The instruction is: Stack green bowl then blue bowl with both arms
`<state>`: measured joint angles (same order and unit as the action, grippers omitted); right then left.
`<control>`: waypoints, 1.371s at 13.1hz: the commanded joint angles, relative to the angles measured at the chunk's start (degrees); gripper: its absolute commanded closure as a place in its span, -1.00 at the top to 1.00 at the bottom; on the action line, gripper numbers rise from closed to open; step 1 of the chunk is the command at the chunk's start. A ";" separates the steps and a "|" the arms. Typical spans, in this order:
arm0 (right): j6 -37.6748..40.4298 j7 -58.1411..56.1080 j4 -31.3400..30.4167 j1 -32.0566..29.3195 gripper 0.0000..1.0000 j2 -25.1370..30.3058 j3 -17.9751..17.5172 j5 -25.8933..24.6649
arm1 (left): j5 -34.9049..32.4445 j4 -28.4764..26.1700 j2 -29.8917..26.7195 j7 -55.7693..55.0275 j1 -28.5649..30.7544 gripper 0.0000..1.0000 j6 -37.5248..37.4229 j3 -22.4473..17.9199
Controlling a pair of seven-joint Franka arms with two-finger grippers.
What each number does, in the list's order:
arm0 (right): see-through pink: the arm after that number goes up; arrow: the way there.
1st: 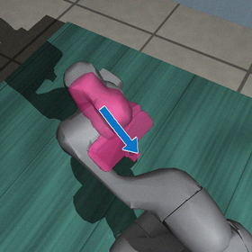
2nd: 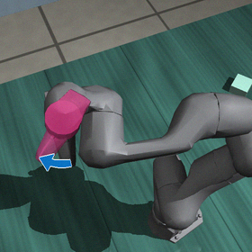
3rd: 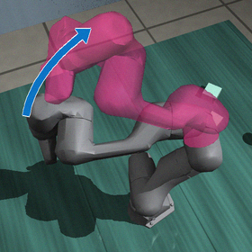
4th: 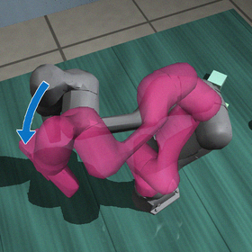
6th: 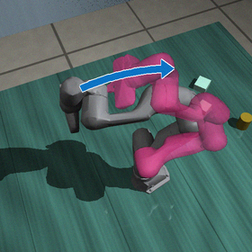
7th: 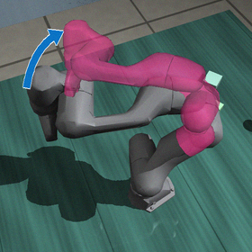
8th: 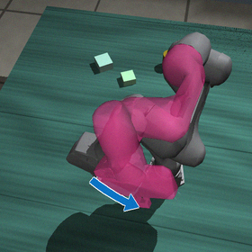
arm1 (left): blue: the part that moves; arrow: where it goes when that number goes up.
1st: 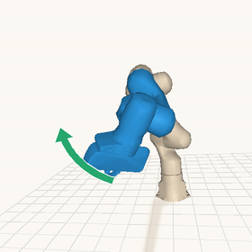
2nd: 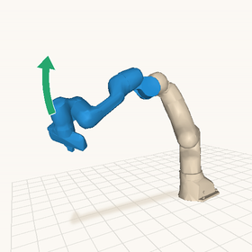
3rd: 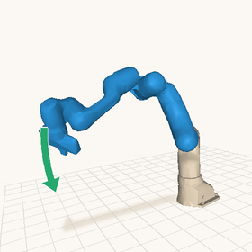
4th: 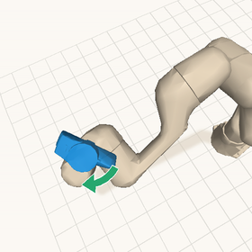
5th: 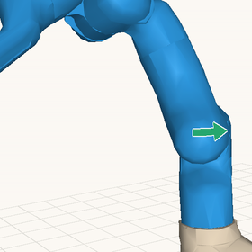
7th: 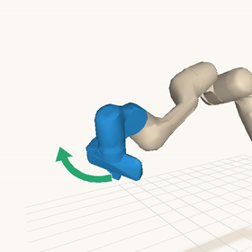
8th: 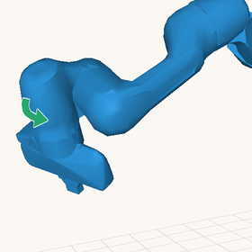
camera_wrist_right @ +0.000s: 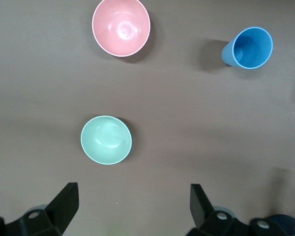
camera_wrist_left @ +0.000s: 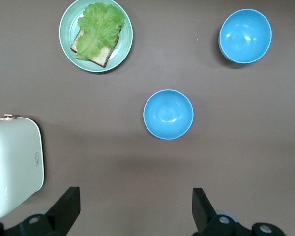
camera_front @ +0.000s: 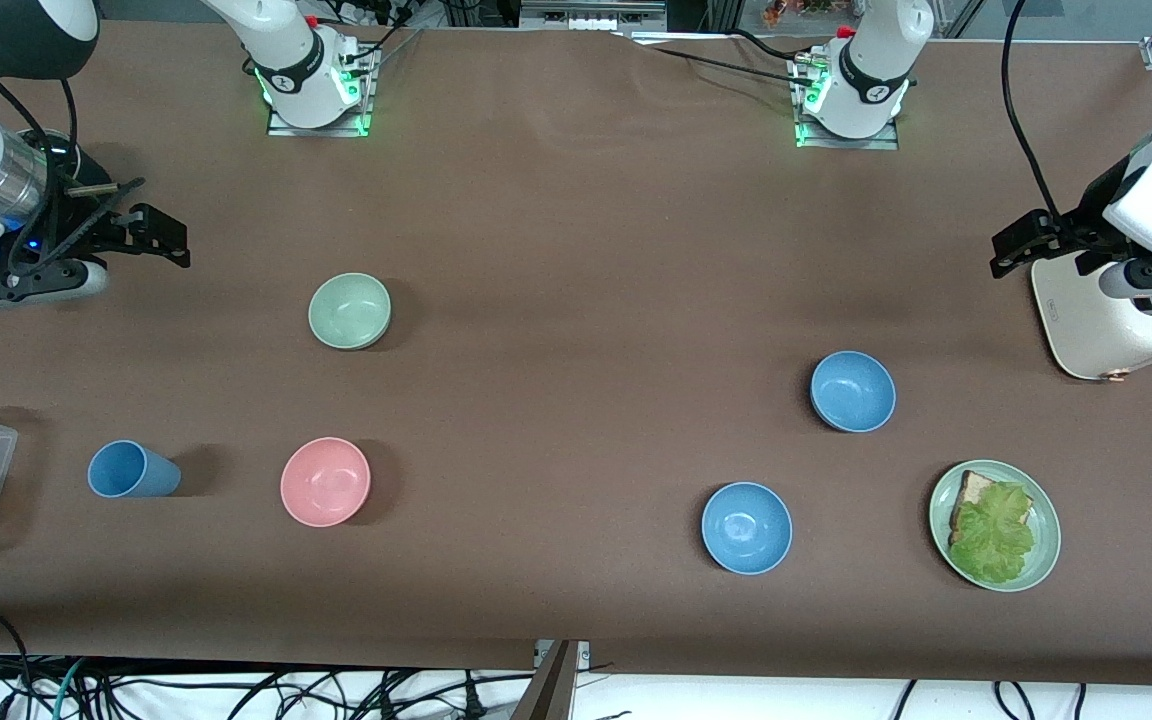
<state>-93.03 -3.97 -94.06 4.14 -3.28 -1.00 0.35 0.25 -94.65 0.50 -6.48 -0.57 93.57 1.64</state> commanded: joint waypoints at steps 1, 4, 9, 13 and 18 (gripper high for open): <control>1.45 -0.43 1.69 -0.71 0.99 -0.50 -0.84 -0.87 | -1.22 0.78 -0.14 1.12 0.22 1.00 -0.85 0.12; 1.10 -0.95 1.77 -0.79 0.99 -0.50 -0.76 -0.79 | -1.31 0.78 -0.06 1.03 0.13 1.00 -0.85 0.38; 1.36 -0.96 1.77 -0.80 0.99 -0.41 -0.76 -0.96 | -1.22 0.96 -0.06 1.12 0.31 1.00 -0.76 -0.06; 1.45 -1.04 1.77 -0.80 0.99 -0.32 -0.76 -0.96 | -1.22 1.31 0.56 0.33 0.22 1.00 -0.67 0.12; 1.53 -1.04 1.69 -0.80 0.99 -0.23 -0.76 -0.96 | -1.22 1.31 0.56 0.68 0.22 1.00 -0.67 -0.06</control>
<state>-92.97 -4.30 -93.79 4.13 -3.28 -1.00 0.18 0.25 -94.60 0.55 -6.48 -0.51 93.58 1.47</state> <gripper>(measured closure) 0.000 0.000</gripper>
